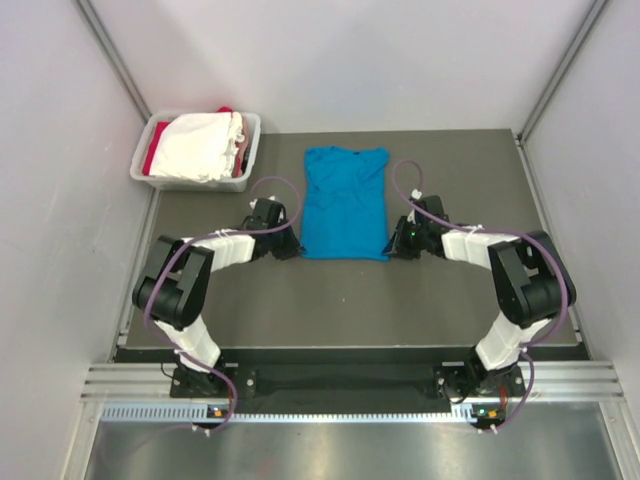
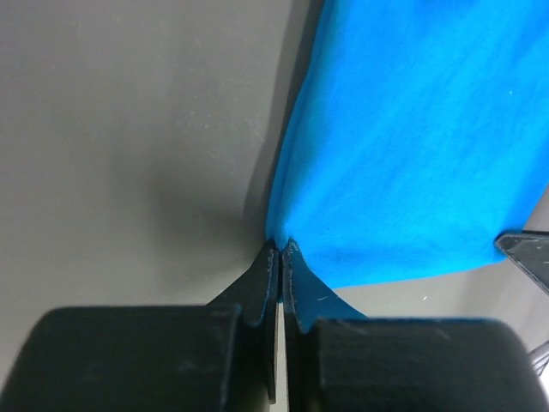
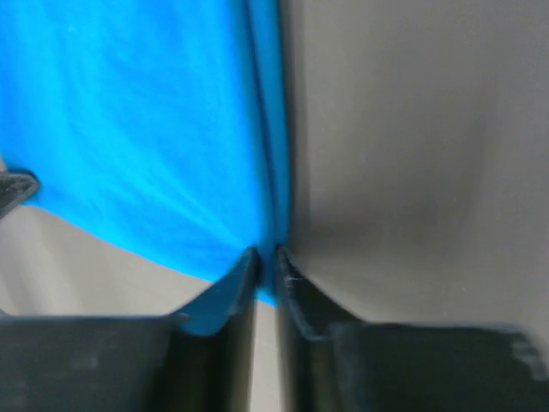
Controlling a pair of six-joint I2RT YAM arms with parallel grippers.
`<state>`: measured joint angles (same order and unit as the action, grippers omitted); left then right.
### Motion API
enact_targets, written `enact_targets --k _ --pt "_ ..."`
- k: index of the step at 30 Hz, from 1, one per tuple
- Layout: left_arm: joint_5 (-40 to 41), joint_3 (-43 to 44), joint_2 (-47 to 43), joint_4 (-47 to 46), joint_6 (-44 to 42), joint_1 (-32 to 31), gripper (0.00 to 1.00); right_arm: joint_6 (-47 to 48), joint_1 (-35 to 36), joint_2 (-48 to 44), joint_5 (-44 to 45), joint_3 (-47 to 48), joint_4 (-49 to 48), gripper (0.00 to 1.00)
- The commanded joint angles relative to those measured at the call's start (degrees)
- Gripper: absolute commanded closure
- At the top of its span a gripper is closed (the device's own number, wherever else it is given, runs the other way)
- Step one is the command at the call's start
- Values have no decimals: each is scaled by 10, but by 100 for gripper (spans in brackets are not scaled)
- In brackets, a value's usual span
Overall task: Fold and stack the t-shirts
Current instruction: Fold the tshirt
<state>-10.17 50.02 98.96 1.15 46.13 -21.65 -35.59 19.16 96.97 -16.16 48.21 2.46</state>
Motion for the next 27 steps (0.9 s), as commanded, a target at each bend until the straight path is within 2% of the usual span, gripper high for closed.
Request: enact_targets --k 1,2,6,11,17,20,24,27 --pt "13 -9 -3 20 -6 -1 100 1 11 7 10 -27 17 96" --pt "16 -13 -10 25 -6 -3 100 3 12 4 9 -32 20 100" --pt "67 -46 -80 71 -1 -34 100 20 18 -42 2 -76 56 100" --pt "93 -118 -178 117 36 -79 100 28 27 -128 -3 -143 111 100" --pt "139 -167 -295 183 145 -210 100 9 40 -254 -30 -219 184 100" --pt "182 -157 -358 246 199 -259 100 -6 51 -354 -24 -218 250 100" --pt "250 -93 -428 324 230 -285 100 -13 54 -429 3 -173 321 100" --pt "298 -48 -443 358 218 -285 100 -16 55 -434 9 -125 344 100"
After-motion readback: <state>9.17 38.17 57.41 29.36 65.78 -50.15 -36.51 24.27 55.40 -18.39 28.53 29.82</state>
